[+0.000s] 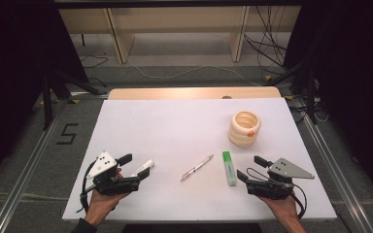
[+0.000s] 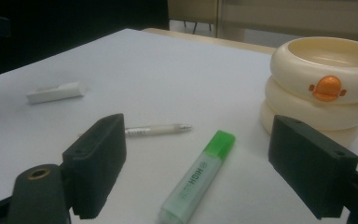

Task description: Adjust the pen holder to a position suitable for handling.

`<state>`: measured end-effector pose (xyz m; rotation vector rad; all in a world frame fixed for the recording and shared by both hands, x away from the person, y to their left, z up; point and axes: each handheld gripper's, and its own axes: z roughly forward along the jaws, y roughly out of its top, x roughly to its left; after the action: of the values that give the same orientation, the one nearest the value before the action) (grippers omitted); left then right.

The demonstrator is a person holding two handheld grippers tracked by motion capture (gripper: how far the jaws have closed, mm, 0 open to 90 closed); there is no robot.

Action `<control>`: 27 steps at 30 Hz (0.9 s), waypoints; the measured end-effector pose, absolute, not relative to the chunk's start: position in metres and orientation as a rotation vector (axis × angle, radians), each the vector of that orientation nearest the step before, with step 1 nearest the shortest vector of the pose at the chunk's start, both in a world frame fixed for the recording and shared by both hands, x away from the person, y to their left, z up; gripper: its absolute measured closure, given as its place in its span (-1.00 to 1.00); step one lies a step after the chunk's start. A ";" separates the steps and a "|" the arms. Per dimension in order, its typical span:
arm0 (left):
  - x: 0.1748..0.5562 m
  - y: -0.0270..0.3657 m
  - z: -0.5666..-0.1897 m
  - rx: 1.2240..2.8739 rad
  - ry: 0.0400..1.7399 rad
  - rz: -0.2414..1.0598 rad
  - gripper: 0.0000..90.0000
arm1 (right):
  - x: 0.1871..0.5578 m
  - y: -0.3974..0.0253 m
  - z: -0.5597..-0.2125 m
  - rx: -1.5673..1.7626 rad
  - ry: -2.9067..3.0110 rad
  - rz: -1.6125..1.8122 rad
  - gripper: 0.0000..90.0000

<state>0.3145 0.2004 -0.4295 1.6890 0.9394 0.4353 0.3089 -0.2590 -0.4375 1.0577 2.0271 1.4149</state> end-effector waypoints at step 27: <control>0.316 0.200 -0.430 1.692 0.947 0.445 -0.64 | 0.345 -0.283 -0.426 1.113 1.949 1.330 -0.51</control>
<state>0.3160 0.2005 -0.4303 1.6918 0.9465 0.4451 0.3450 -0.2834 -0.4263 1.1133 1.9492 1.3297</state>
